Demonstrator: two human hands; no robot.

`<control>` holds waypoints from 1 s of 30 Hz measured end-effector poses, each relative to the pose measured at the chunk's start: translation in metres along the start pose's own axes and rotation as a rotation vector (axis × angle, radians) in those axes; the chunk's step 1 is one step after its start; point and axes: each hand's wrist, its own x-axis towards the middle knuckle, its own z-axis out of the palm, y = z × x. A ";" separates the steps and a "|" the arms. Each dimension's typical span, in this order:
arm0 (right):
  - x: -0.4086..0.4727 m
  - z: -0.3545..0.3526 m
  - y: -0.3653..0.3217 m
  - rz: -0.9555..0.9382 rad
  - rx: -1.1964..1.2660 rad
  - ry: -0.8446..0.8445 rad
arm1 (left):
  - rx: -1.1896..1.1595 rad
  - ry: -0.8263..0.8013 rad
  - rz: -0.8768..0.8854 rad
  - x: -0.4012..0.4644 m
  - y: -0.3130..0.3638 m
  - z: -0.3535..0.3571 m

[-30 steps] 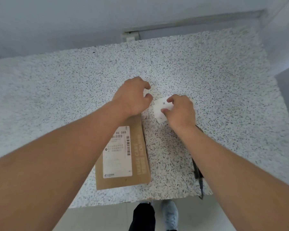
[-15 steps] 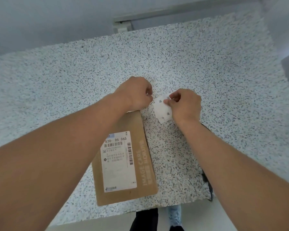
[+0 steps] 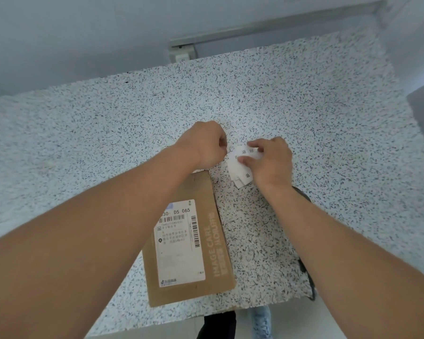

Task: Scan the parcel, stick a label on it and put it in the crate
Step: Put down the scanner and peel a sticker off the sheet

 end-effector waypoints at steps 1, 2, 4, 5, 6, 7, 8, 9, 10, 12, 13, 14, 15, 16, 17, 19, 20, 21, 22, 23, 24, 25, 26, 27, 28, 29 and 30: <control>0.001 0.000 0.000 0.011 0.006 0.006 | 0.003 -0.003 -0.002 0.000 -0.001 0.001; 0.002 0.000 0.000 0.014 0.011 0.015 | 0.004 -0.007 -0.002 0.000 -0.001 0.001; 0.004 0.001 -0.001 0.008 0.016 0.032 | -0.001 -0.011 -0.001 0.000 0.000 0.004; 0.005 0.002 -0.001 0.007 0.018 0.042 | -0.004 -0.009 0.000 0.001 0.000 0.005; 0.006 0.003 0.000 0.006 0.023 0.052 | -0.008 -0.006 0.000 0.002 0.000 0.006; 0.007 0.003 0.000 0.003 0.037 0.061 | -0.013 0.000 -0.001 0.003 0.001 0.007; 0.007 0.003 -0.001 -0.003 0.066 0.070 | -0.025 0.010 -0.002 0.004 0.001 0.007; 0.007 0.003 -0.002 -0.008 0.114 0.079 | -0.046 0.025 -0.003 0.004 0.003 0.007; 0.007 0.002 -0.004 -0.009 0.173 0.086 | -0.077 0.042 -0.007 0.004 0.004 0.006; 0.005 0.000 -0.011 0.001 0.305 0.090 | -0.161 0.069 -0.018 0.003 0.007 0.003; 0.003 -0.001 -0.016 0.004 0.363 0.088 | -0.214 0.082 -0.027 0.003 0.008 0.002; 0.001 -0.002 -0.020 0.000 0.404 0.086 | -0.275 0.098 -0.038 0.001 0.009 0.000; 0.000 -0.004 -0.023 -0.012 0.430 0.086 | -0.341 0.115 -0.048 -0.001 0.010 -0.002; -0.002 -0.005 -0.027 -0.026 0.449 0.088 | -0.409 0.136 -0.054 -0.004 0.011 -0.004; -0.004 -0.009 -0.030 -0.040 0.465 0.091 | -0.474 0.156 -0.056 -0.007 0.012 -0.007; -0.009 -0.018 -0.036 -0.061 0.482 0.095 | -0.584 0.178 -0.048 -0.016 0.014 -0.014; -0.012 -0.023 -0.039 -0.069 0.488 0.094 | -0.638 0.182 -0.041 -0.022 0.016 -0.018; -0.015 -0.030 -0.042 -0.077 0.494 0.093 | -0.694 0.182 -0.035 -0.028 0.018 -0.021; -0.019 -0.037 -0.046 -0.085 0.500 0.090 | -0.748 0.182 -0.030 -0.034 0.021 -0.025; -0.023 -0.044 -0.049 -0.099 0.503 0.088 | -0.800 0.184 -0.027 -0.041 0.024 -0.028; -0.027 -0.051 -0.052 -0.116 0.503 0.089 | -0.848 0.190 -0.023 -0.048 0.029 -0.031; -0.031 -0.058 -0.055 -0.134 0.501 0.093 | -0.891 0.199 -0.020 -0.055 0.033 -0.035; -0.036 -0.066 -0.057 -0.148 0.496 0.095 | -0.931 0.212 -0.018 -0.062 0.037 -0.038; -0.041 -0.074 -0.060 -0.159 0.488 0.096 | -0.971 0.226 -0.016 -0.069 0.041 -0.042; -0.047 -0.081 -0.063 -0.167 0.483 0.096 | -1.007 0.238 -0.011 -0.078 0.046 -0.046; -0.053 -0.088 -0.064 -0.178 0.486 0.094 | -1.037 0.244 -0.002 -0.086 0.051 -0.050; -0.059 -0.095 -0.066 -0.192 0.488 0.091 | -1.056 0.247 0.011 -0.095 0.056 -0.054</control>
